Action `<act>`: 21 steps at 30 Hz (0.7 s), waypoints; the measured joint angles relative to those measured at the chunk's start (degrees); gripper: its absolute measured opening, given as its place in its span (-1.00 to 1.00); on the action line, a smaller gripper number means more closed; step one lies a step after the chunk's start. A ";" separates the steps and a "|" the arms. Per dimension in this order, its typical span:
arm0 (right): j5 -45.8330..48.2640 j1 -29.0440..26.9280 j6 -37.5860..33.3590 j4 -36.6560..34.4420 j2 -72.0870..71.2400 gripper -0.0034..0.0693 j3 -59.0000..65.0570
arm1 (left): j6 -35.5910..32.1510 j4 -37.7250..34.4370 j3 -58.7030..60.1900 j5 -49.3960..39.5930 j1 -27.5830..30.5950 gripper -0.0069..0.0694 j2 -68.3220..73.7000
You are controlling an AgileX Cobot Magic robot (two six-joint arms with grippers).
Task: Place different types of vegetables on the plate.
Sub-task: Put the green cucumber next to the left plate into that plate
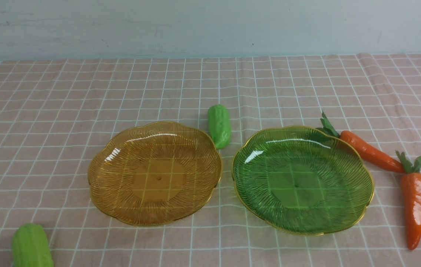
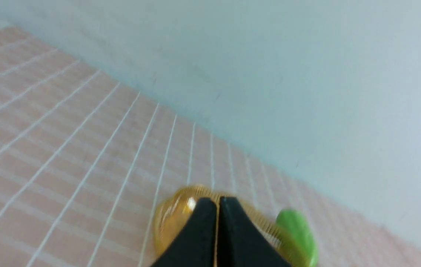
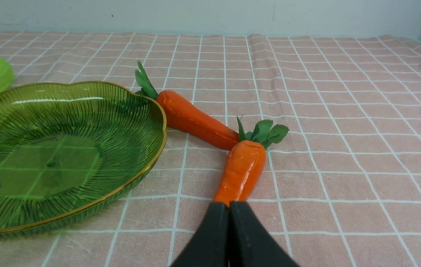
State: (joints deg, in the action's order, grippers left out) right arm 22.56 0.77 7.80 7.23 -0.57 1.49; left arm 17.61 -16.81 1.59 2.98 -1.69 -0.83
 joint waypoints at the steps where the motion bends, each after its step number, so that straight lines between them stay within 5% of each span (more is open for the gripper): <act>1: 0.00 0.00 0.00 0.00 0.00 -0.95 0.00 | 0.17 -0.52 0.00 5.01 0.00 -0.83 0.00; 5: -5.10 0.00 1.80 -3.35 0.00 -0.95 0.17 | 1.54 -2.11 -4.08 9.30 0.00 -0.83 0.00; 8: -13.43 0.00 5.47 -9.15 0.00 -0.95 0.29 | -0.83 -2.09 -15.17 -5.67 0.00 -0.83 2.32; 14: -22.21 0.00 10.75 -18.68 0.00 -0.95 0.31 | -5.23 5.39 -35.50 -50.36 0.00 -0.83 26.12; 17: -22.56 0.00 10.81 -19.06 0.00 -0.95 0.36 | -5.01 11.07 -37.51 -58.04 0.00 -0.83 39.17; 21: -22.56 0.00 10.98 -17.96 0.00 -0.95 0.36 | -4.63 13.64 -37.72 -57.69 0.00 -0.83 52.56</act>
State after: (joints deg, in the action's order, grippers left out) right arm 0.00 0.77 18.78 -10.73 -0.57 1.85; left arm 12.98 -3.17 -36.13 -54.71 -1.69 51.73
